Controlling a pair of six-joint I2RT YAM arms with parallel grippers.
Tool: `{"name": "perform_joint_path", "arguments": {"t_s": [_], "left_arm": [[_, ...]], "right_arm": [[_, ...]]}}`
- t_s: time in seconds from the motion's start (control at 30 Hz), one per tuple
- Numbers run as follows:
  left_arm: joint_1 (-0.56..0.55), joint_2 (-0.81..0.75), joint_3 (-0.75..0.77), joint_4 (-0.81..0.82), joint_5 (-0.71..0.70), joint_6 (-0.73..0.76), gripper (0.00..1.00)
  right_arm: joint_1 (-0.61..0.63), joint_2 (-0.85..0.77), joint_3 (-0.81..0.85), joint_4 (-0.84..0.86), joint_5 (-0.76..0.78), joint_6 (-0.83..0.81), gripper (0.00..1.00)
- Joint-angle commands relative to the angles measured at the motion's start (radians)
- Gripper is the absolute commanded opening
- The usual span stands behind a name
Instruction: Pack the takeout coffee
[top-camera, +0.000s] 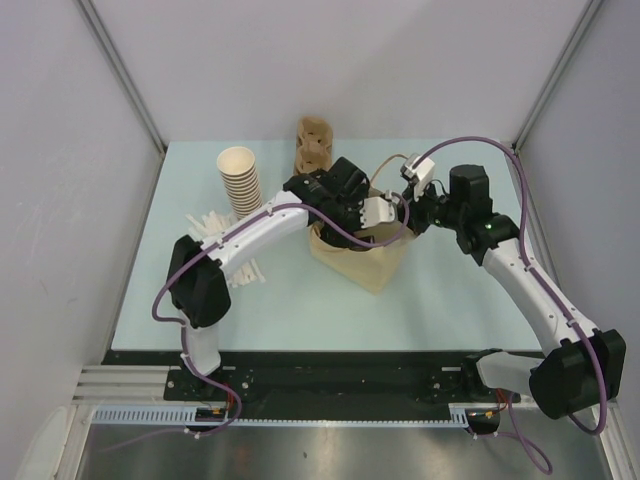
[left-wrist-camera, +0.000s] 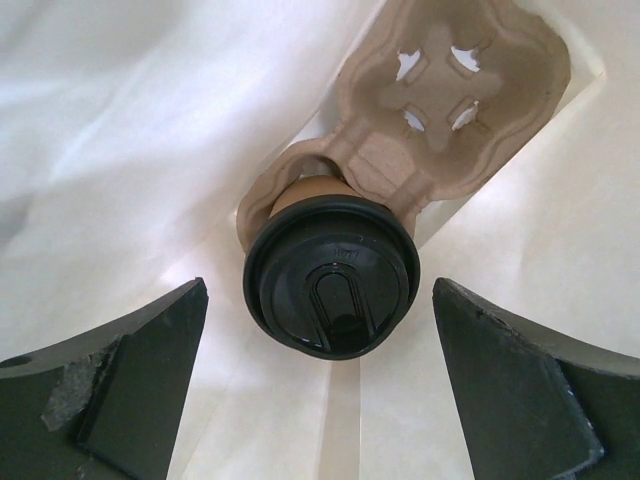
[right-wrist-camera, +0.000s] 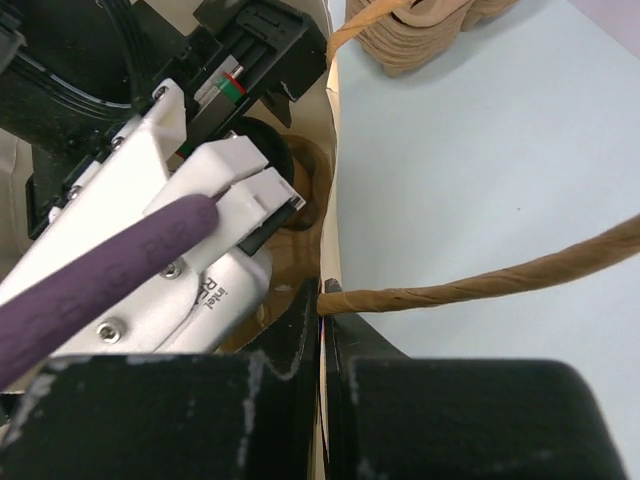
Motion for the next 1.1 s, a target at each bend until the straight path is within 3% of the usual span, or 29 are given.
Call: {"name": "perform_joint_path", "arguments": {"t_s": [0.0, 0.47, 0.77, 1.07], "left_arm": [[-0.007, -0.054, 0.083, -0.017, 0.007, -0.025, 1.00], [-0.005, -0.045, 0.310, -0.196, 0.108, -0.020, 0.99], [0.003, -0.045, 0.494, -0.210, 0.180, -0.071, 0.98], [0.009, -0.086, 0.515, -0.170, 0.224, -0.132, 0.96]], "right_arm": [[0.008, 0.011, 0.032, -0.047, 0.022, -0.001, 0.00], [0.013, 0.008, 0.032, -0.038, 0.030, -0.003, 0.00], [0.011, -0.004, 0.034, -0.050, 0.031, 0.005, 0.00], [0.011, -0.020, 0.034, -0.066, 0.014, 0.003, 0.00]]}}
